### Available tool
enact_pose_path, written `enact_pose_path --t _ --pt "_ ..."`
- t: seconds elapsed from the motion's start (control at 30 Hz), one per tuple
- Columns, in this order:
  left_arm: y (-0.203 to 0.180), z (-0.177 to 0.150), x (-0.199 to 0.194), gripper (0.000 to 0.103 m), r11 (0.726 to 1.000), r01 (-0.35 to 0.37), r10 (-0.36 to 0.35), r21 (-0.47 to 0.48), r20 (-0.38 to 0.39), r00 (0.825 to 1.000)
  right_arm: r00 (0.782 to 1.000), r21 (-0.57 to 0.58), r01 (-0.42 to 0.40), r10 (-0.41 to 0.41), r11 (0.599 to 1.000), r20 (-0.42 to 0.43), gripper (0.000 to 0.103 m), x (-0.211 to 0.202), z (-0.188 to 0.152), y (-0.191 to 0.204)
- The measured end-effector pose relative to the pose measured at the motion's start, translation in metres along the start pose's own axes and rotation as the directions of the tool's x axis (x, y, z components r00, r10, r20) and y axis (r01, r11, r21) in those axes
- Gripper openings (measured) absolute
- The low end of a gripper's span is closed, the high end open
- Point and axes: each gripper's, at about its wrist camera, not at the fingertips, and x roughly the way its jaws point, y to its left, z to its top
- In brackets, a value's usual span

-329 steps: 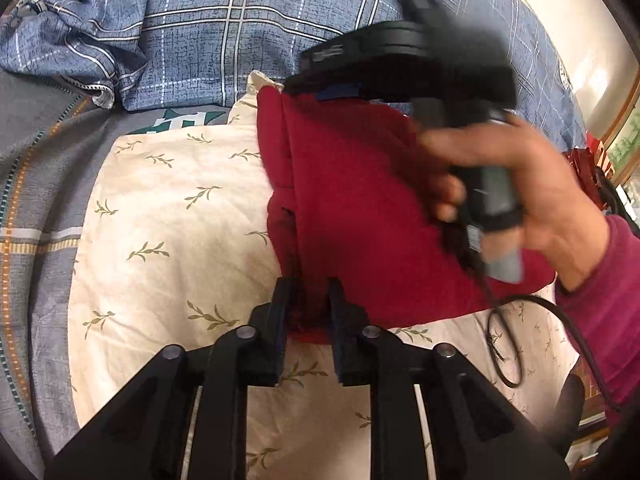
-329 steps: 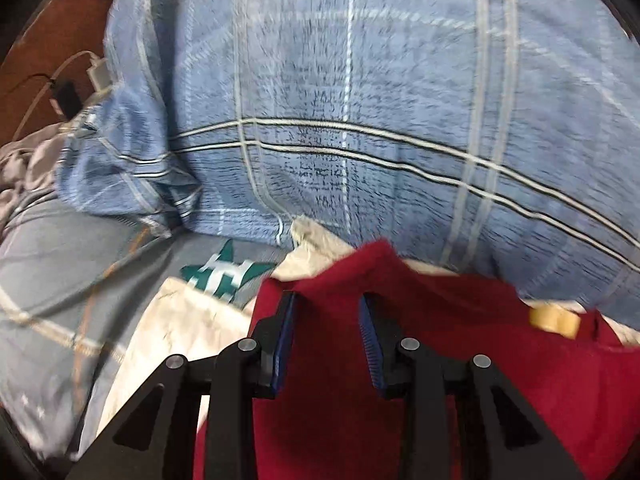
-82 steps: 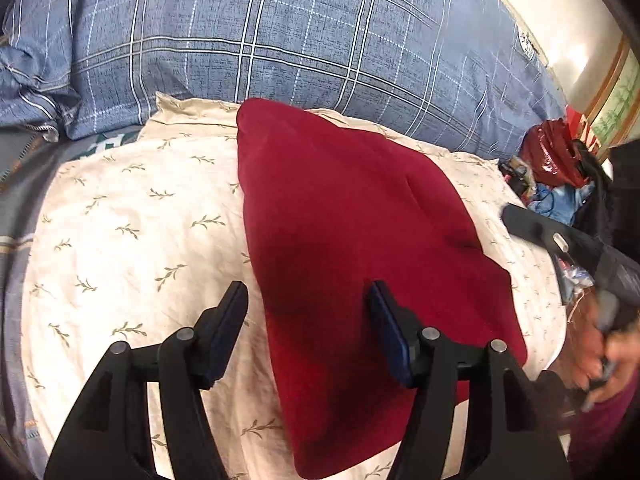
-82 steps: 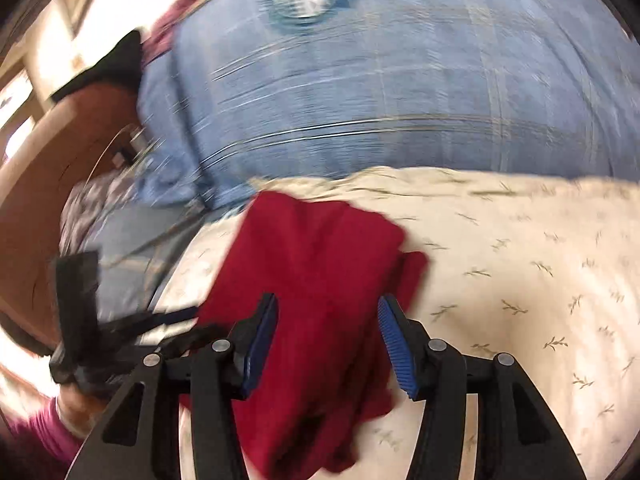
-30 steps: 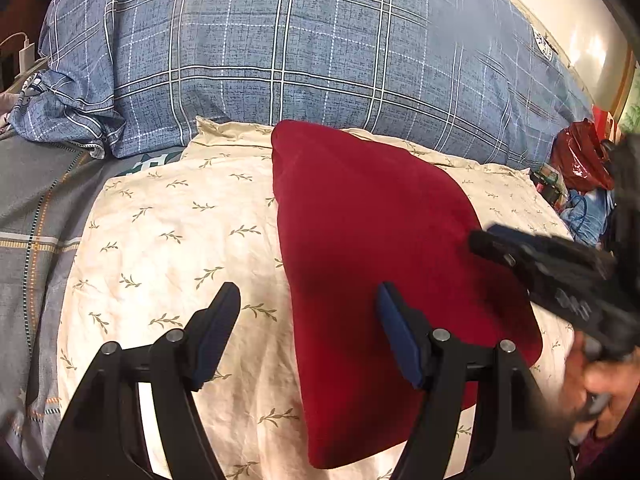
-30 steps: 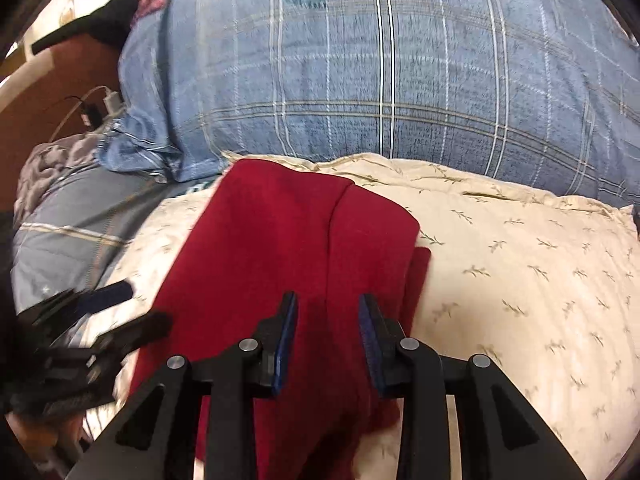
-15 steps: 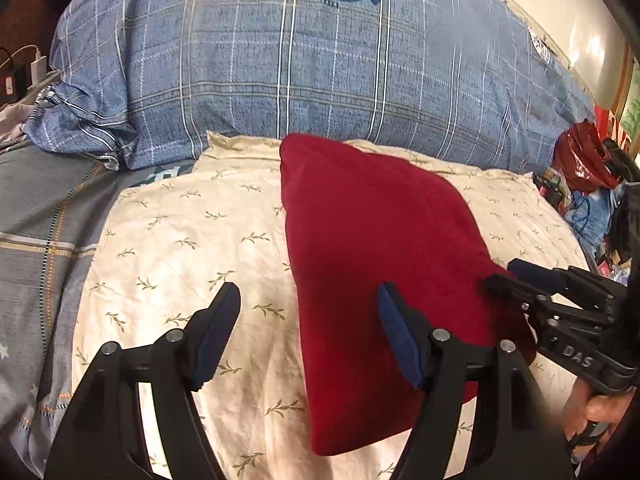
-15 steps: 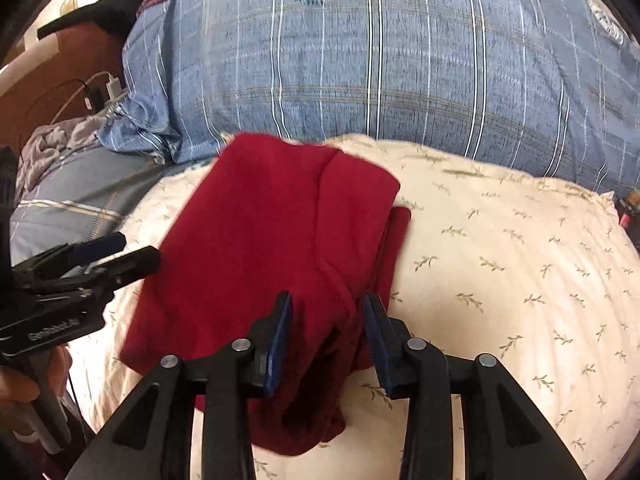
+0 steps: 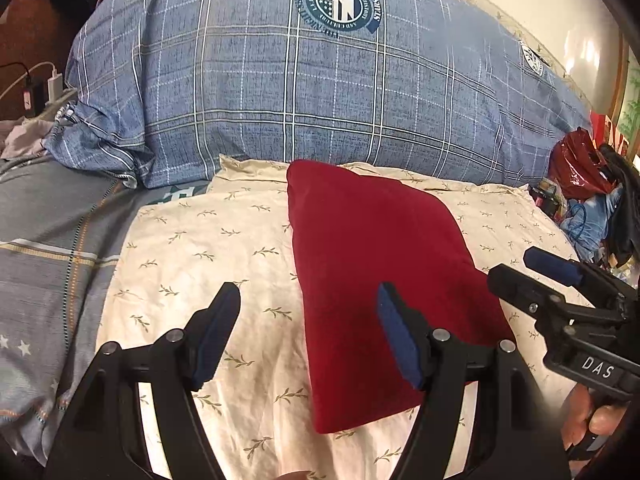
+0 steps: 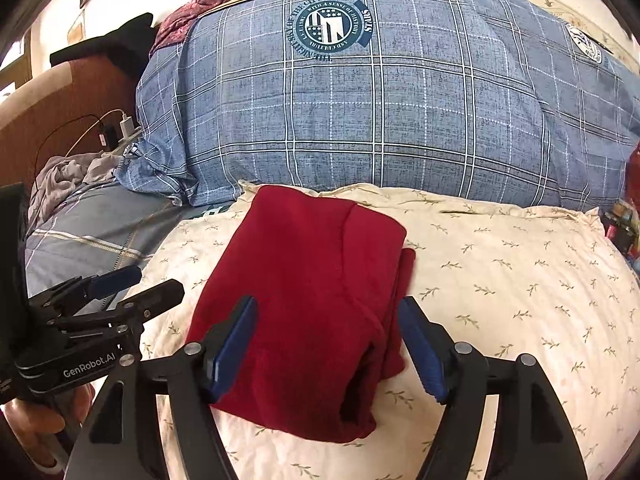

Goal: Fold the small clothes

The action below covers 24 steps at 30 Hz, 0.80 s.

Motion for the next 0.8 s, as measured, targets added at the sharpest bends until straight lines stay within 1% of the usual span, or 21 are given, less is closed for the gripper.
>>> enact_pose_path --t 0.27,0.4,0.47,0.8 --pt "0.002 0.0 -0.006 0.07 1.0 0.007 -0.006 -0.01 0.017 1.0 1.0 0.027 0.009 -0.01 1.0 0.007 0.081 -0.002 -0.003 -0.003" --pt "0.002 -0.001 -0.004 0.076 1.0 0.016 -0.016 -0.016 0.013 1.0 1.0 0.033 0.014 -0.014 0.999 0.006 0.083 -0.001 -0.004 -0.005" --pt "0.001 -0.001 -0.003 0.076 1.0 0.017 -0.017 -0.015 0.013 1.0 1.0 0.033 0.012 -0.012 0.999 0.003 0.084 0.001 -0.004 -0.006" --pt "0.002 -0.003 0.005 0.076 1.0 0.01 -0.01 -0.02 -0.004 1.0 1.0 0.048 0.017 -0.017 0.999 -0.013 0.085 0.01 -0.006 -0.011"
